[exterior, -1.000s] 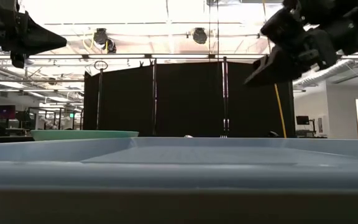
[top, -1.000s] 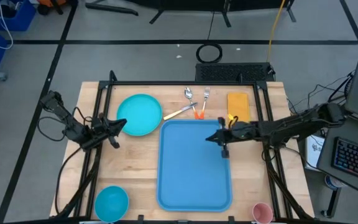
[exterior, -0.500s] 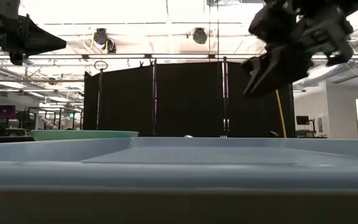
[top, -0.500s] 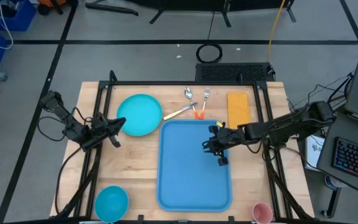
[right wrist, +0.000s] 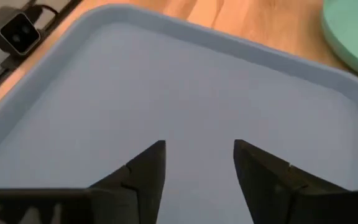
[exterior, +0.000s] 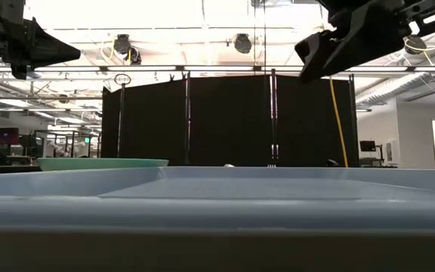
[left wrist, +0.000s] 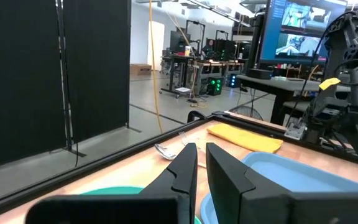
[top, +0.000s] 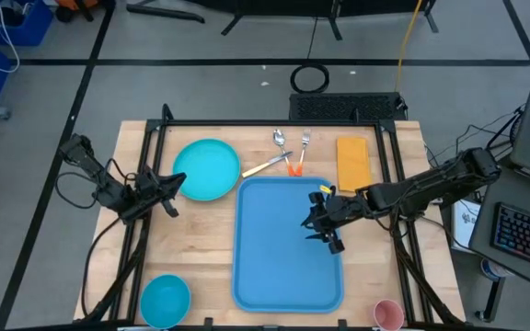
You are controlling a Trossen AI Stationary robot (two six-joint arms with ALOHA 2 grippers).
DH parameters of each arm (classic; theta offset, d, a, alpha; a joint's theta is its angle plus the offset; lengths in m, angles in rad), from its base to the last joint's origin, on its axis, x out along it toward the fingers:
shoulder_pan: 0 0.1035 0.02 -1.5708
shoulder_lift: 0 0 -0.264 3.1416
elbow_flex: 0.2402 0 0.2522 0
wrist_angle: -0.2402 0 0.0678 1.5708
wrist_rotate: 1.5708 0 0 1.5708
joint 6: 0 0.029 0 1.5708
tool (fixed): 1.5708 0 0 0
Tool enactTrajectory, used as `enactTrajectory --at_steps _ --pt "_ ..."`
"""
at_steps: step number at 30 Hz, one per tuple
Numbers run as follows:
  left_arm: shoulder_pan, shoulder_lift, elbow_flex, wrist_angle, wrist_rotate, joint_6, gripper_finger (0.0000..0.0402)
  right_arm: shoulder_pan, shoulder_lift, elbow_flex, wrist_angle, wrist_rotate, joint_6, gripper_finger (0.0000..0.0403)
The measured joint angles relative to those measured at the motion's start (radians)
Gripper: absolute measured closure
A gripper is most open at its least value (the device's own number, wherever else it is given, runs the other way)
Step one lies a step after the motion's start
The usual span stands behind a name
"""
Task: Set up tray
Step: Put the pink cup on the blue serving tray
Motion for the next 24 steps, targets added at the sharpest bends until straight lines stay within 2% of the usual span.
enactTrajectory --at_steps 4,9,12,18,21,24 --pt "0.0 0.0 0.0 0.0 0.0 0.0 0.0364 0.018 -0.001 0.001 -0.029 -0.006 0.045 0.022" --pt "0.0 0.0 0.0 0.0 -0.001 0.011 0.0364 0.077 -0.002 0.101 -0.298 -0.087 0.223 0.022" --pt "0.0 0.0 0.0 0.0 -0.002 0.022 0.0364 0.12 -0.003 0.173 -0.394 -0.162 0.34 0.022" --pt "0.0 0.0 0.0 0.001 -0.001 0.023 0.0364 0.217 -0.003 0.259 -0.454 -0.158 0.502 0.022" --pt "0.0 0.0 0.0 0.0 0.0 0.023 0.0364 0.264 -0.003 0.276 -0.495 -0.113 0.585 0.022" --pt "0.0 0.0 0.0 -0.047 0.032 -0.069 0.0364 0.304 -0.002 0.279 -0.56 -0.099 0.721 0.022"
